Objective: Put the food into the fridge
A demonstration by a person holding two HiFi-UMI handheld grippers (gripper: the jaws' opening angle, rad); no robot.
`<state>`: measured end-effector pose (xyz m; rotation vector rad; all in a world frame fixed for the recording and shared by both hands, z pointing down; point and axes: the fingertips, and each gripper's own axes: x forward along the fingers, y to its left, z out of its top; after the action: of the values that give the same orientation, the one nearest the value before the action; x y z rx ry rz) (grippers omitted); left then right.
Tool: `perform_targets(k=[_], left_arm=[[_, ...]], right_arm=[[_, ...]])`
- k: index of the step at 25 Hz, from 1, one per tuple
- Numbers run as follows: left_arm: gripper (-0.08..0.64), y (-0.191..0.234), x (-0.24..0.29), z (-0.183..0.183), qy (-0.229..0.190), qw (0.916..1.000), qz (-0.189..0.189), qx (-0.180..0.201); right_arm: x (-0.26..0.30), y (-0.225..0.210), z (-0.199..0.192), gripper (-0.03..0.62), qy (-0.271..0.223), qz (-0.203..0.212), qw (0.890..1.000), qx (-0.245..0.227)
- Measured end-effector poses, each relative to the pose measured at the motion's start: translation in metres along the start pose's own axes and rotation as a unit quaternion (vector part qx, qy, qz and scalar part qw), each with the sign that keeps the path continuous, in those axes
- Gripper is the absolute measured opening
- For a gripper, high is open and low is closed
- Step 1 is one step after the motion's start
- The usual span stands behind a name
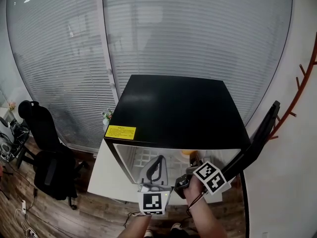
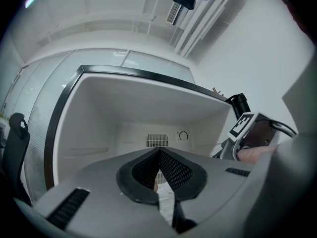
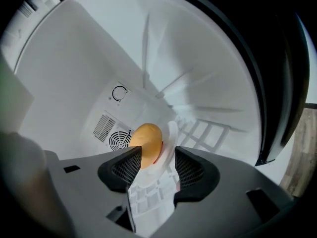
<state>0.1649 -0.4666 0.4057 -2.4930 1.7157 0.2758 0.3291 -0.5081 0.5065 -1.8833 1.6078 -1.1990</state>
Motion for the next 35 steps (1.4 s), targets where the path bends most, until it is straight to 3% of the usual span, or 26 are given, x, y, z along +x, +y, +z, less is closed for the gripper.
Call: perform_targets(k=[7,13,20,26,31,35], left_arm=[[0.025,-0.001,-0.002,-0.001,0.006,1.0,-0.006,0.005],[0.025,-0.002,-0.004,-0.003,0.01,0.9999,-0.007,0.008],[0.025,-0.003,-0.006,0.001,-0.004,1.0,-0.005,-0.004],[0.025,0.001,-0.01,-0.005,0.015,0.9998,-0.007,0.009],[0.025,0.006,-0.013,0.0,0.012,0.9999,0.001,-0.003],[0.025,0.007,-0.019,-0.002,0.018,0.9998,0.0,0.007]], right_arm=[[-0.002,0.0,-0.01,0.241,0.014,0.004,0.999,-0.04],[-0.004,0.001,-0.015,0.266,0.018,0.003,0.994,-0.112],[-0.007,-0.001,-0.02,0.287,0.006,-0.023,0.974,-0.225],[-0.016,0.008,-0.021,0.288,-0.027,0.003,0.961,-0.274],[-0.038,0.032,-0.018,0.287,-0.058,0.065,0.942,-0.323],[-0.065,0.058,-0.02,0.287,-0.089,0.126,0.904,-0.398]])
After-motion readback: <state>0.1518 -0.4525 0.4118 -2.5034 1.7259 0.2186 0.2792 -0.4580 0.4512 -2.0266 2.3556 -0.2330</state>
